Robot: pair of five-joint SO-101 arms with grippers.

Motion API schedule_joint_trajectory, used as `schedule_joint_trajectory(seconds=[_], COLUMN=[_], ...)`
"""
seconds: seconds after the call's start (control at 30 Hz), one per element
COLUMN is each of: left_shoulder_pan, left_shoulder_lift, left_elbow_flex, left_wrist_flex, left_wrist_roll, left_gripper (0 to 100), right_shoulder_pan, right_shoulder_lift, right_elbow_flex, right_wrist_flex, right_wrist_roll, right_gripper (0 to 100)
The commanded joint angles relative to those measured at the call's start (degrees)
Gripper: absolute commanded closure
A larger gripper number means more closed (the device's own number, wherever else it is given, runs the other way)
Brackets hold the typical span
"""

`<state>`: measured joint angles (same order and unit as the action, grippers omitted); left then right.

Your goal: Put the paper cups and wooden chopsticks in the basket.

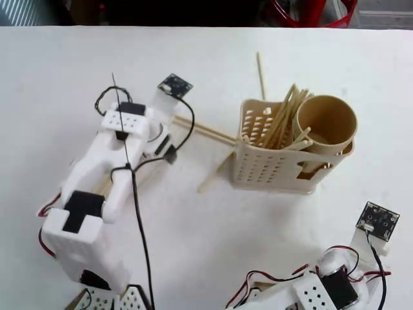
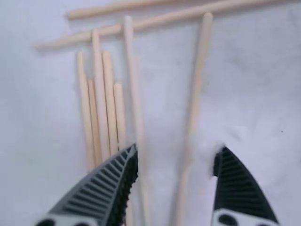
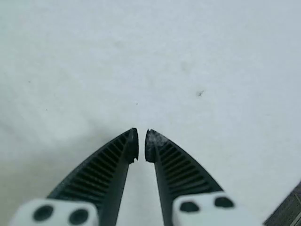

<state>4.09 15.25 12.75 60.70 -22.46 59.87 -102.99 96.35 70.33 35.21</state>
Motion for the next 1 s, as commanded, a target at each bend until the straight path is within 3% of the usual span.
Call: schedule_joint_trajectory(seconds=[0.0, 0.27, 0.37, 0.47, 0.77, 0.97], left_shoulder_pan=[-0.66, -2.59, -2.77, -2.51, -2.15, -2.15], left_shoulder_lift=[0.48, 11.21, 14.2, 14.37, 14.99, 15.08], left_elbow_flex=[-1.32, -13.19, -16.44, -16.7, -16.7, -16.7], left_wrist_flex=[-1.05, 7.12, 8.79, 9.05, 8.7, 8.97], left_wrist_roll=[-1.05, -0.7, -0.7, -0.7, -0.79, -0.79], left_gripper=[74, 74, 79, 87, 98, 97], right_shoulder_pan=[0.4, 0.4, 0.4, 0.4, 0.4, 0.4], right_shoulder_lift=[-0.04, -0.04, -0.04, -0.04, -0.04, -0.04], right_elbow_flex=[0.53, 0.53, 0.53, 0.53, 0.53, 0.53], right_wrist_flex=[-0.04, -0.04, -0.04, -0.04, -0.04, -0.04], right_wrist_roll=[0.44, 0.44, 0.44, 0.44, 0.44, 0.44], right_gripper=[96.1, 96.1, 96.1, 96.1, 96.1, 96.1])
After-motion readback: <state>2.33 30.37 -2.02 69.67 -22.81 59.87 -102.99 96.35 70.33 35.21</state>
